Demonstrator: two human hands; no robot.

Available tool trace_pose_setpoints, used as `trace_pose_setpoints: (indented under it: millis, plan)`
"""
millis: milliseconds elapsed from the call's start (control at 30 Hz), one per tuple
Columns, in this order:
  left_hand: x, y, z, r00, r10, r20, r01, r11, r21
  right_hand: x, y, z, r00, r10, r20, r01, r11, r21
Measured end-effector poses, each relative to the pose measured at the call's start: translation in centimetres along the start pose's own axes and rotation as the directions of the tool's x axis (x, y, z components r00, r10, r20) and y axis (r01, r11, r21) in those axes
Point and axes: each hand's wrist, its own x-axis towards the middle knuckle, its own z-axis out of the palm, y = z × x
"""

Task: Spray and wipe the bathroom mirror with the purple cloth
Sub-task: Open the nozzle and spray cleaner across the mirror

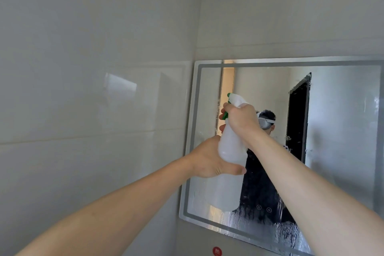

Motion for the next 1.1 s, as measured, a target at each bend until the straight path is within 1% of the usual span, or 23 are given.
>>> trace_pose_setpoints:
  millis: [200, 300, 433, 500, 667, 767, 867, 967, 1100]
  plan:
    - [-0.1, 0.6, -0.6, 1.0, 0.019, -0.023, -0.019, 0.999, 0.028, 0.1, -0.8, 0.7, 0.999, -0.049, -0.005, 0.048, 0.995, -0.087]
    - [-0.3, 0.9, -0.9, 1.0, 0.005, -0.018, -0.004, 0.998, 0.056, 0.3, -0.7, 0.7, 0.998, -0.054, -0.011, 0.054, 0.998, -0.038]
    - [-0.3, 1.7, -1.4, 1.0, -0.01, -0.024, 0.013, 0.995, 0.098, 0.3, -1.1, 0.4, 1.0, -0.024, -0.003, 0.024, 0.998, 0.05]
    - [-0.2, 2.0, -1.7, 1.0, -0.007, -0.03, 0.01, 0.995, 0.098, 0.5, -1.5, 0.2, 1.0, -0.025, -0.002, 0.025, 0.998, 0.059]
    - [0.6, 2.6, -2.3, 0.998, 0.012, -0.056, -0.008, 0.996, 0.084, 1.5, -2.7, 0.0, 0.998, -0.063, 0.01, 0.063, 0.998, 0.023]
    - [1.0, 2.5, -2.5, 0.998, 0.009, -0.061, -0.006, 0.999, 0.051, 1.8, -3.2, 0.3, 0.997, -0.082, -0.012, 0.082, 0.996, -0.019]
    - [1.1, 2.3, -2.7, 0.998, 0.0, -0.068, 0.005, 0.998, 0.066, 1.8, -3.1, 0.4, 0.995, -0.088, -0.04, 0.086, 0.995, -0.045]
    - [0.9, 2.3, -3.1, 0.998, 0.003, -0.069, 0.004, 0.994, 0.105, 1.8, -2.9, 0.5, 0.994, -0.089, -0.058, 0.091, 0.995, 0.039]
    - [0.6, 2.5, -3.9, 0.997, 0.017, -0.075, -0.007, 0.991, 0.133, 1.8, -3.2, 0.8, 0.998, -0.063, -0.017, 0.065, 0.994, 0.093]
